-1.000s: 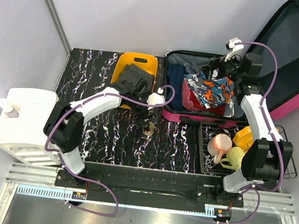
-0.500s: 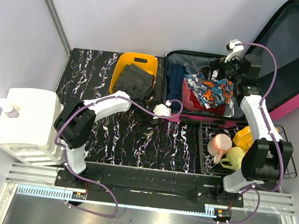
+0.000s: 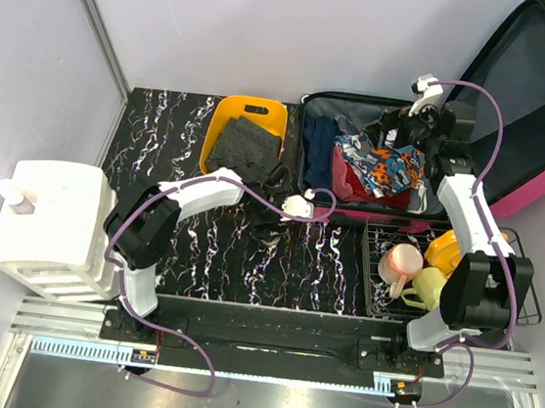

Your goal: Open, take out, and arrange the luggage

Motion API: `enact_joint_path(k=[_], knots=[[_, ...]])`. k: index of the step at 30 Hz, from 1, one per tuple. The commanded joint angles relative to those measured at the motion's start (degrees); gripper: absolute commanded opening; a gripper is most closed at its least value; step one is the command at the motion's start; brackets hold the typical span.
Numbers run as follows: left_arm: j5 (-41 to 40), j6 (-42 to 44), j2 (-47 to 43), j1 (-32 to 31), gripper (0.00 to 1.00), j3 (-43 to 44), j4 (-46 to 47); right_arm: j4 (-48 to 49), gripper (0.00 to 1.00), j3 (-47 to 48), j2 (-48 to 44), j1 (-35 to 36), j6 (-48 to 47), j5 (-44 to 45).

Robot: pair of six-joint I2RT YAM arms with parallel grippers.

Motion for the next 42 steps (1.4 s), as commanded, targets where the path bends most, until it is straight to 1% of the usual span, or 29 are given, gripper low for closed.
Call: enact_joint_path(k=[1, 2, 3, 5, 6, 8, 10, 11, 13, 14, 16, 18, 19, 20, 21, 23, 24, 25, 28, 29, 31, 32, 33, 34, 36, 37, 38, 40, 42], knots=[[-2.15, -0.19, -1.16, -0.13, 0.65, 0.15, 2.26, 2.69, 1.0, -0.13, -1.71, 0.26, 1.85, -1.01], [-2.32, -0.64, -1.6, -0.04, 0.63, -0.21, 2.79, 2.69, 1.0, -0.13, -1.71, 0.17, 2.12, -1.01], [-2.24, -1.69, -2.47, -0.13, 0.57, -0.56, 3.67, 2.86, 1.0, -0.22, -1.71, 0.26, 2.21, -1.1], [-1.71, -2.92, -3.45, -0.04, 0.5, -0.82, 4.29, 2.95, 1.0, -0.66, -1.62, 0.17, 2.38, -1.19], [-1.54, -4.23, -4.58, -0.04, 0.44, -0.74, 4.2, 3.13, 1.0, -0.66, -1.54, 0.17, 2.47, -1.27], [-1.36, -5.73, -6.08, 0.57, 0.38, -0.56, 3.77, 3.22, 1.0, -0.83, -1.54, 0.17, 2.73, -1.36], [-0.48, -8.11, -8.8, 1.62, 0.34, 1.1, 0.53, 3.3, 1.0, -0.48, -1.45, 0.17, 2.82, -1.71], [0.57, -8.9, -9.59, 3.28, 0.33, 2.15, -0.97, 3.48, 1.0, -0.4, -1.1, 0.35, 3.17, -1.89], [1.97, -11.27, -12.32, 5.57, 0.27, 6.02, -7.11, 3.74, 1.0, -0.22, -0.92, 0.17, 3.87, -2.5], [3.46, -12.06, -13.2, 8.28, 0.24, 8.73, -11.4, 4.35, 1.0, -0.31, -0.57, 0.17, 3.96, -2.77], [4.7, -13.38, -16.18, 11.37, 0.21, 11.38, -15.9, 4.71, 1.0, -0.74, -0.22, 0.17, 5.81, -4.43], [4.71, -14.35, -19.6, 15.94, 0.18, 14.89, -21.86, 5.76, 0.99, -1.71, 0.13, 0.17, 6.34, -5.66], [4.79, -14.88, -20.67, 17.7, 0.17, 15.78, -23.47, 6.29, 0.99, -1.97, 0.13, 0.17, 6.77, -6.02], [4.71, -15.32, -21.89, 21.19, 0.16, 17.09, -26.27, 6.99, 0.99, -2.15, 0.65, 0.17, 7.47, -6.54], [4.53, -16.63, -24.52, 23.06, 0.15, 17.54, -27.42, 7.26, 0.99, -2.07, 0.83, 0.17, 7.74, -8.29], [1.56, -17.43, -27.43, 26.92, 0.14, 17.28, -30.14, 9.18, 0.98, -2.15, 1.8, 0.17, 8.62, -11.02], [-0.55, -17.86, -30.49, 27.73, 0.14, 16.85, -30.68, 10.15, 0.97, -2.24, 2.15, 0.26, 8.97, -13.9], [-5.0, -18.22, -32.17, 28.34, 0.13, 16.15, -31.12, 11.12, 0.97, -2.33, 2.59, 0.26, 9.5, -15.06], [-10.48, -19.1, -37.89, 32.38, 0.13, 13.86, -33.41, 13.94, 0.97, -1.63, 4.52, 0.52, 11.35, -17.27], [-11.19, -19.19, -39.12, 36.57, 0.12, 12.98, -34.81, 13.85, 0.97, -1.1, 5.75, 0.52, 11.43, -17.53], [-13.65, -18.57, -42.2, 40.98, 0.12, 12.97, -36.66, 13.5, 0.96, 0.74, 6.98, 0.7, 11.26, -18.41], [-14.45, -18.22, -44.04, 44.4, 0.12, 13.76, -38.84, 12.89, 0.96, 1.53, 8.29, 1.05, 10.74, -19.02], [-15.58, -18.05, -44.93, 45.48, 0.12, 14.03, -39.73, 12.45, 0.96, 3.11, 8.92, 1.23, 10.21, -19.2], [-19.08, -18.31, -45.8, 46.44, 0.12, 14.29, -40.52, 11.75, 0.96, 3.9, 9.53, 1.4, 9.16, -19.38], [-22.09, -18.92, -48.53, 49.52, 0.11, 14.99, -42.46, 10.17, 0.96, 6.62, 11.38, 1.93, 8.63, -19.73], [-25.15, -18.92, -49.41, 51.1, 0.11, 14.91, -42.81, 9.81, 0.96, 7.68, 12.17, 2.19, 8.45, -19.64], [-26.74, -18.92, -50.81, 54.07, 0.1, 14.65, -43.51, 9.11, 0.96, 9.61, 13.57, 2.28, 8.36, -19.73], [-31.74, -19.19, -52.05, 57.24, 0.08, 14.03, -43.96, 8.41, 0.96, 11.72, 15.07, 2.98, 8.36, -19.91], [-33.95, -19.54, -53.63, 59.1, 0.07, 13.5, -44.84, 7.18, 0.96, 14.88, 17.35, 3.77, 8.19, -20.08]])
